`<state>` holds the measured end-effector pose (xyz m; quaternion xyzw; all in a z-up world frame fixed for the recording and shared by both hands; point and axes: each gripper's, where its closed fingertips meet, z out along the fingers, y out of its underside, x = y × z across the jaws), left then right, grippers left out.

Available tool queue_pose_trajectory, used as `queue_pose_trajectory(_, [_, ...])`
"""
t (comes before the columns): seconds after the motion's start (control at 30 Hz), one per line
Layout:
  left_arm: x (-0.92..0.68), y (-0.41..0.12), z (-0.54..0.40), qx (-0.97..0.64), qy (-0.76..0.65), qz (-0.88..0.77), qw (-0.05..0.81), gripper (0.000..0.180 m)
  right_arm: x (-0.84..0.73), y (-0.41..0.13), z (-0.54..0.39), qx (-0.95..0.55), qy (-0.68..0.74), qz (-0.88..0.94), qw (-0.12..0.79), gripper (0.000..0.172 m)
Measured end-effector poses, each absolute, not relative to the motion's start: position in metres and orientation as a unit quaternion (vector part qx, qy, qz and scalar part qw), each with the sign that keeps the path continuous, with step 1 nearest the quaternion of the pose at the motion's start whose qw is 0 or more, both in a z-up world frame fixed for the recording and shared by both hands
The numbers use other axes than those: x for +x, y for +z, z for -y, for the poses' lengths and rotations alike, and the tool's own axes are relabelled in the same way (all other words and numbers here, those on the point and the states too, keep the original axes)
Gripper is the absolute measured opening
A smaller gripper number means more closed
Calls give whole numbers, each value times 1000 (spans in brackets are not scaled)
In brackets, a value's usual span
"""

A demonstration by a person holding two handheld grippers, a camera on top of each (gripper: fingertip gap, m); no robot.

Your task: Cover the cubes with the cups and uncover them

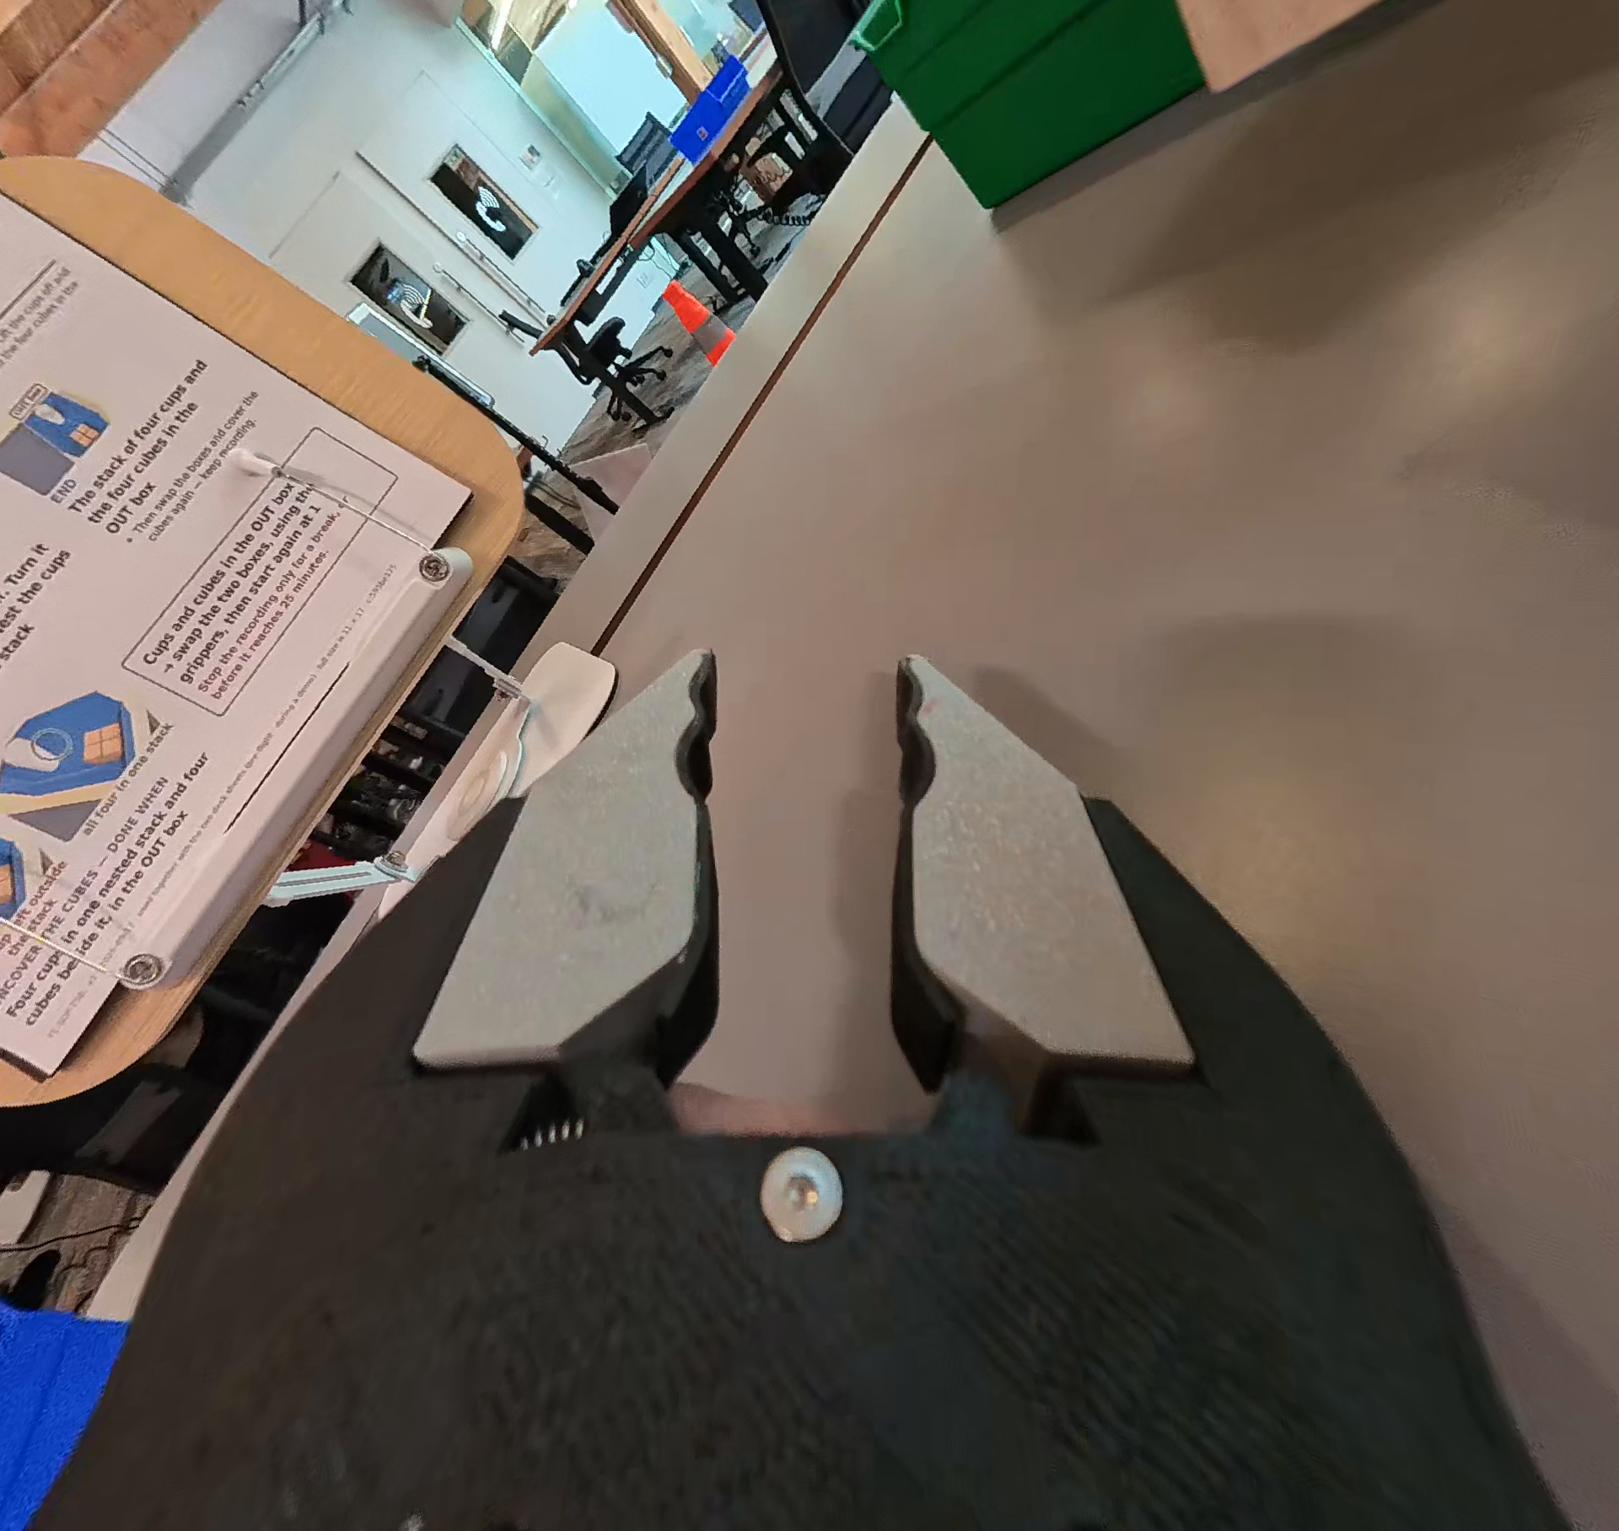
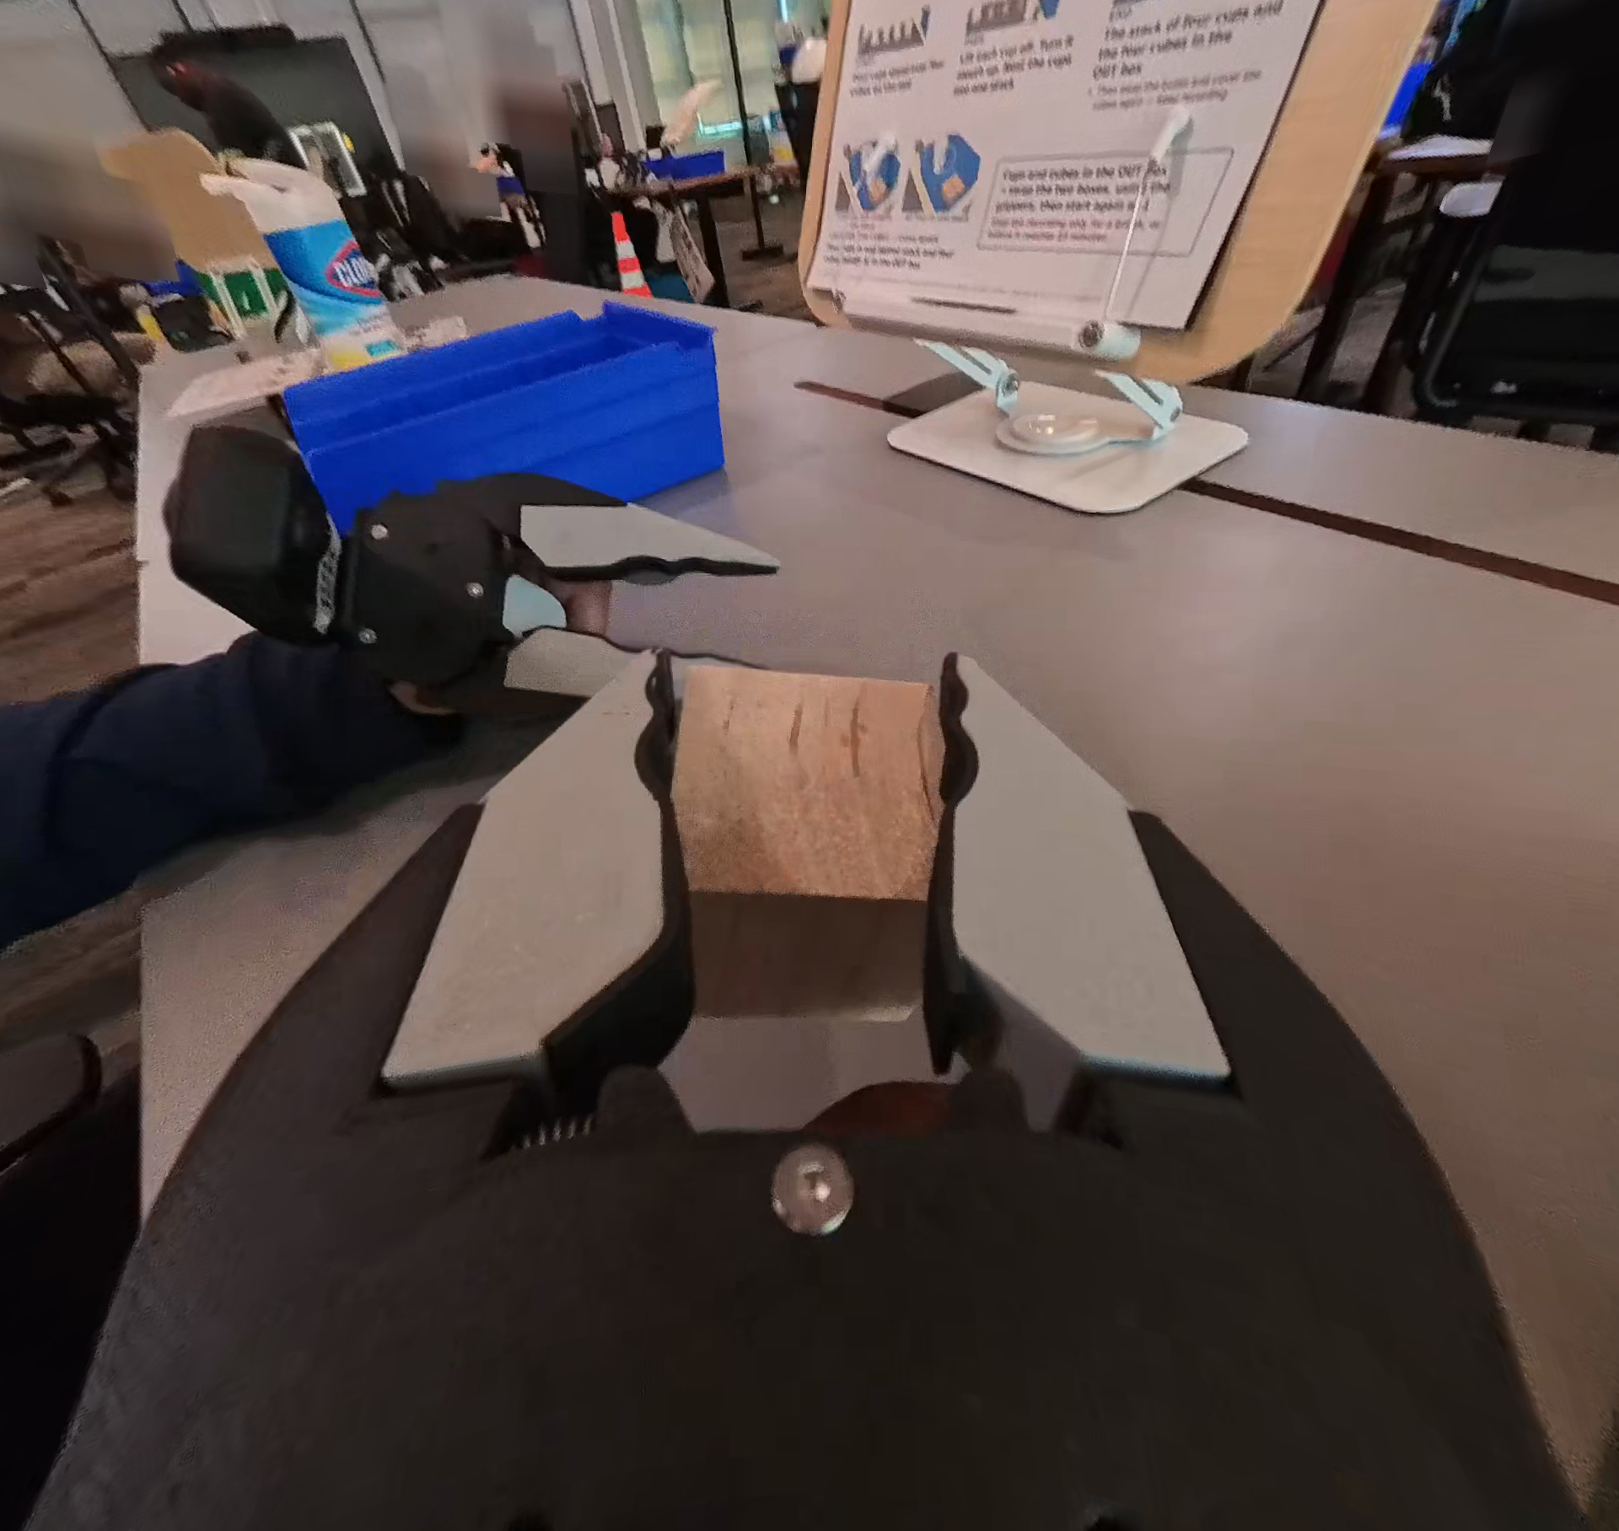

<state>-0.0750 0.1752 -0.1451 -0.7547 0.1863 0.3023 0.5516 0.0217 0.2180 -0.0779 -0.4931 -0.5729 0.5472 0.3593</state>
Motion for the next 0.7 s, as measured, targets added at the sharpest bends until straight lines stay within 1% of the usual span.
queue_pose_trajectory(0.13, [-75, -147, -174, -755, 310, -193, 545, 38, 32, -101, -235, -550, 517, 586, 296, 58])
queue_pose_trajectory(0.23, [-79, -145, -173, -756, 308, -181, 549, 37, 36, -121, -248, -573, 463, 615, 281, 58])
queue_pose_trajectory(0.33, [-82, -145, -172, -757, 310, -176, 548, 37, 40, -124, -254, -586, 444, 622, 269, 58])
queue_pose_trajectory(0.43, [-82, -146, -171, -757, 314, -179, 544, 37, 46, -101, -260, -584, 450, 614, 281, 58])
queue_pose_trajectory(0.53, [-82, -145, -172, -756, 315, -180, 544, 37, 61, -59, -277, -577, 455, 598, 320, 58])
queue_pose_trajectory(0.63, [-83, -146, -172, -759, 315, -178, 542, 37, 83, -22, -319, -587, 440, 568, 374, 58])
queue_pose_trajectory(0.7, [-82, -147, -173, -760, 314, -179, 540, 37, 100, -11, -359, -609, 407, 544, 409, 58])
